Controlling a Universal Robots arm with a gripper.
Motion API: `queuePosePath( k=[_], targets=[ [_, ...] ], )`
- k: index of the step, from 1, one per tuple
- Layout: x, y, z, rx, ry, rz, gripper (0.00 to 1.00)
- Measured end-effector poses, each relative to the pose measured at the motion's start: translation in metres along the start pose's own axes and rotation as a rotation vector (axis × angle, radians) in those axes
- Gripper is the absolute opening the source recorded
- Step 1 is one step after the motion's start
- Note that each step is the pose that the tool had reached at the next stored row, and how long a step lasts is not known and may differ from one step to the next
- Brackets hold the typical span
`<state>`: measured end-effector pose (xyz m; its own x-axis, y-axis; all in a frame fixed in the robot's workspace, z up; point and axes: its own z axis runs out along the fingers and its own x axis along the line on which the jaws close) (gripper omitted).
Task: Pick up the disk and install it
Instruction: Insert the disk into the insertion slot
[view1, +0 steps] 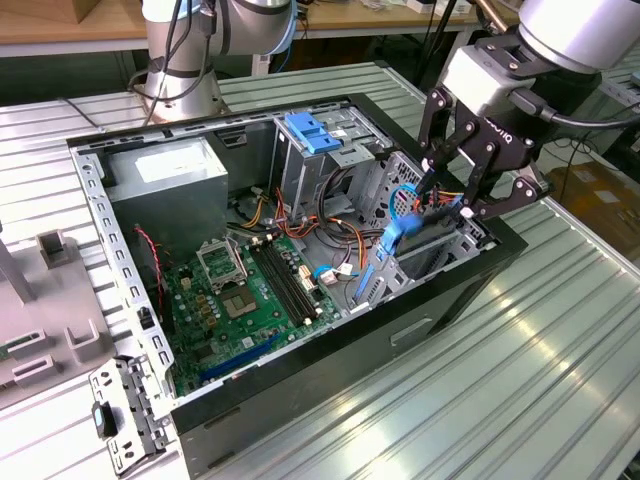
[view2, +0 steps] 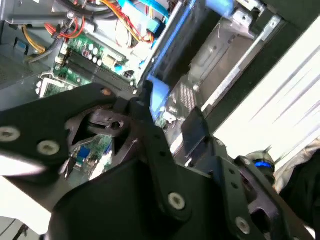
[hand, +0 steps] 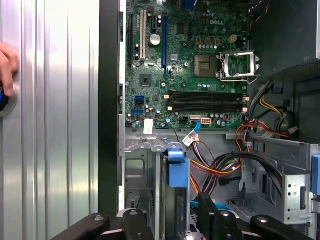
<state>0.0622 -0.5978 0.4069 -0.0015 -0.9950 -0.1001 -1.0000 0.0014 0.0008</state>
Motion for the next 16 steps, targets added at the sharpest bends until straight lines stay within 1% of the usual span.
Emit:
queuePosePath(
  k=[5,6,7,8,9,10,16],
  targets=[
    [-0.0001,0.0,-0.0002,0.0,0.0,0.0,0.49],
    [-0.0001,0.0,-0.0001,0.0,0.0,0.0,0.36],
    [-0.0001,0.0,-0.0002,0.0,0.0,0.0,0.36],
    [-0.0001,0.0,-0.0001,0.0,-0.0001,0.0,0.3],
    [-0.0001,0.0,-0.0002,0.0,-0.0001,0.0,0.18],
    [-0.0001,0.0,-0.0001,0.0,-0.0001,0.0,0.12],
    [-0.0001,0.0,-0.0001,0.0,-0.0002,0.0,0.11]
  ],
)
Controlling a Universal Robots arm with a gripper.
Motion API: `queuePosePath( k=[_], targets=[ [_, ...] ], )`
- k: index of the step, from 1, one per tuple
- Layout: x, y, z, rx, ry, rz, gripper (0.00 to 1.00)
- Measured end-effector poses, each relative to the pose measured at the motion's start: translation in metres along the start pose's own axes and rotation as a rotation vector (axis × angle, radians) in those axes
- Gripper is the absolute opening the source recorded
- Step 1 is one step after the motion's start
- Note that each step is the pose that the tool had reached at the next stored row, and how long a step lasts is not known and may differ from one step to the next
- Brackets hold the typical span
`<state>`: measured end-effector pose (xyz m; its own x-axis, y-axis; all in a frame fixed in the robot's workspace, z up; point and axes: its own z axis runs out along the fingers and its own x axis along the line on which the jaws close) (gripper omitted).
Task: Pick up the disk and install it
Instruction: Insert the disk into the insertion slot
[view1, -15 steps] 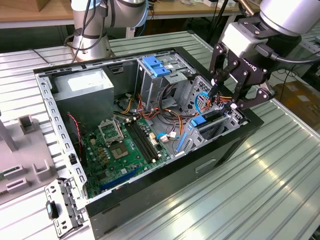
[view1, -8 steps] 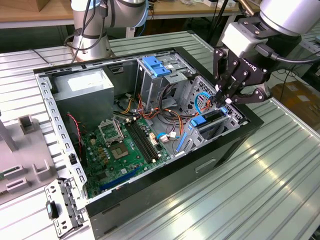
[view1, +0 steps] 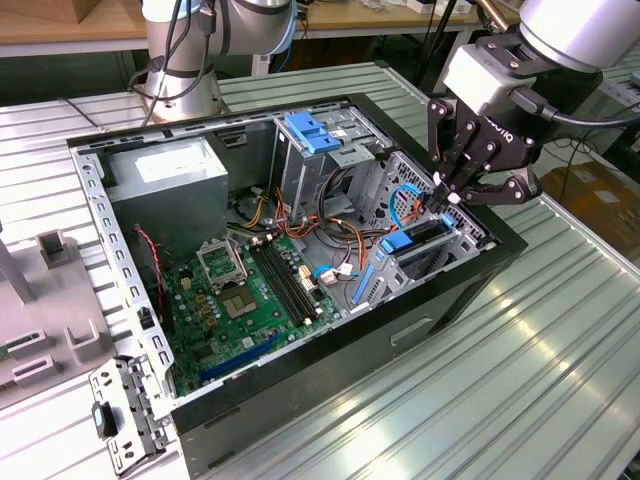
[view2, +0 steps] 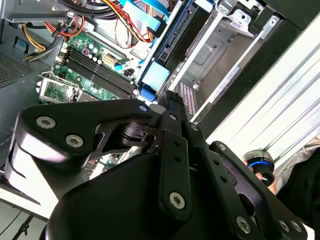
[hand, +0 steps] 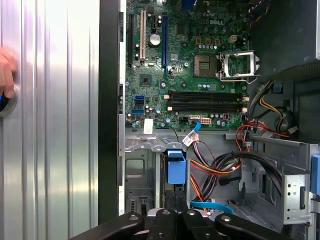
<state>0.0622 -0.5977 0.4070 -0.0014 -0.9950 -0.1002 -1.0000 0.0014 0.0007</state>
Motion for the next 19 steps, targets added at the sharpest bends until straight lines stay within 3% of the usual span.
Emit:
queuePosePath(
  k=[9,19],
  targets=[
    [0.0002,-0.0012,0.002,0.0,0.0005,0.0,0.11],
    [0.0007,-0.0124,0.0071,0.0,0.0035,0.0,0.11]
  ],
)
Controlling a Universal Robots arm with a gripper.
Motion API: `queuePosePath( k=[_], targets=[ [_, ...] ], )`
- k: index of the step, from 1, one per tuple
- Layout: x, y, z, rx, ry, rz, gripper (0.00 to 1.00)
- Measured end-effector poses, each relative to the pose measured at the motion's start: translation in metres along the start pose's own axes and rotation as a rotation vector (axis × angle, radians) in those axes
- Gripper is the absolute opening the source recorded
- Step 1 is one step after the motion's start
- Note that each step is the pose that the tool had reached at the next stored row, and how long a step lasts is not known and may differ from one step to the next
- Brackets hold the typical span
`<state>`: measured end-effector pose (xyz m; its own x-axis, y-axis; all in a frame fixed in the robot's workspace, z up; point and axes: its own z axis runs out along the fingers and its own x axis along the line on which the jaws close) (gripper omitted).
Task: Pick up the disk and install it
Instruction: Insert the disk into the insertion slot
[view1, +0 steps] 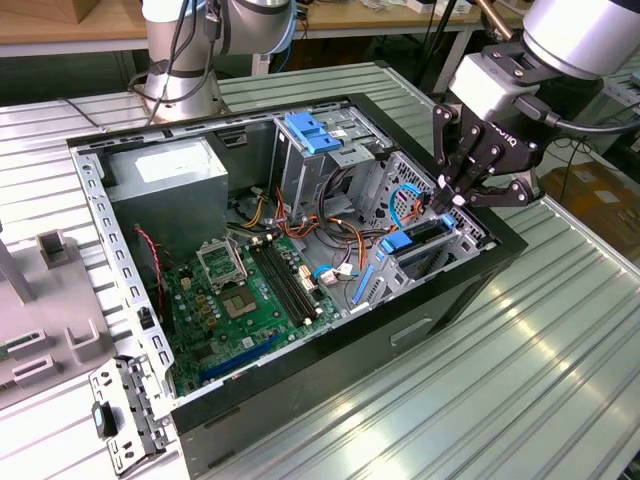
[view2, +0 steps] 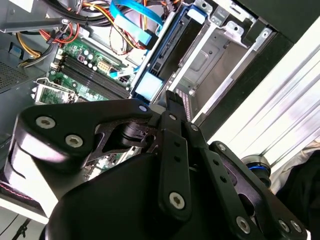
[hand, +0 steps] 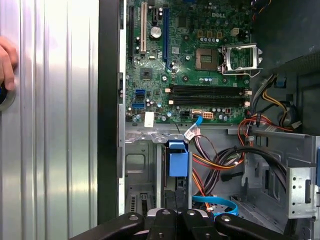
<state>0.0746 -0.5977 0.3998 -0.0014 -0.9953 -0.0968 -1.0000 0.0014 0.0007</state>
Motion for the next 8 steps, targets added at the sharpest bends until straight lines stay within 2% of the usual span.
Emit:
queuePosePath(
  k=[8],
  targets=[
    [0.0005,-0.0126,0.005,0.0,0.0047,0.0,0.11]
  ],
)
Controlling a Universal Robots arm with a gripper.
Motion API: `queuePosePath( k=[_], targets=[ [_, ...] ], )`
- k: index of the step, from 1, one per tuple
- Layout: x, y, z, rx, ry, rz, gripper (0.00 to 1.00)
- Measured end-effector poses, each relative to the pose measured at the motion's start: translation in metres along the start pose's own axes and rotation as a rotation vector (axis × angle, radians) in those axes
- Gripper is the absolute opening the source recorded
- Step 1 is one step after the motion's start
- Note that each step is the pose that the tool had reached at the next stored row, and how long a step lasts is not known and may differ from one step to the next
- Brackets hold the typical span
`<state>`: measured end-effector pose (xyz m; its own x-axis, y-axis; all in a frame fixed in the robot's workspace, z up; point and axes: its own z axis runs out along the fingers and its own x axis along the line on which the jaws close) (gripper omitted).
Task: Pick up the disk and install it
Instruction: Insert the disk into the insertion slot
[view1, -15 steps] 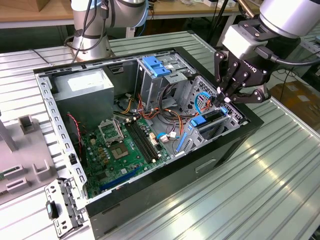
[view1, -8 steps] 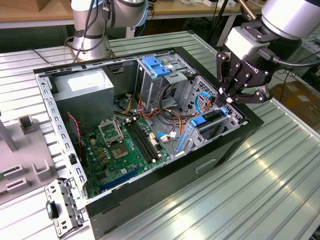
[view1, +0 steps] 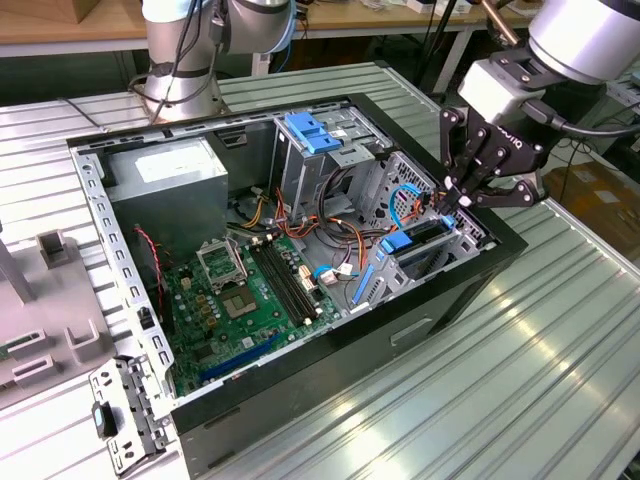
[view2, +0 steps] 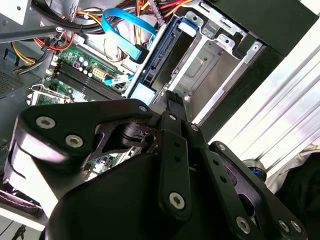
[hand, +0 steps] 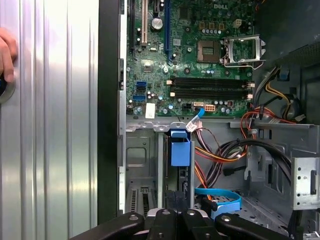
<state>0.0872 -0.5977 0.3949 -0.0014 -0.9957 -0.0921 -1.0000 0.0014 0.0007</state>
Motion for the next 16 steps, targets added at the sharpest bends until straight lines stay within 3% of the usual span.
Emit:
queuePosePath(
  k=[16],
  targets=[
    [0.0008,-0.0158,0.009,0.0,0.0027,0.0,0.11]
  ],
)
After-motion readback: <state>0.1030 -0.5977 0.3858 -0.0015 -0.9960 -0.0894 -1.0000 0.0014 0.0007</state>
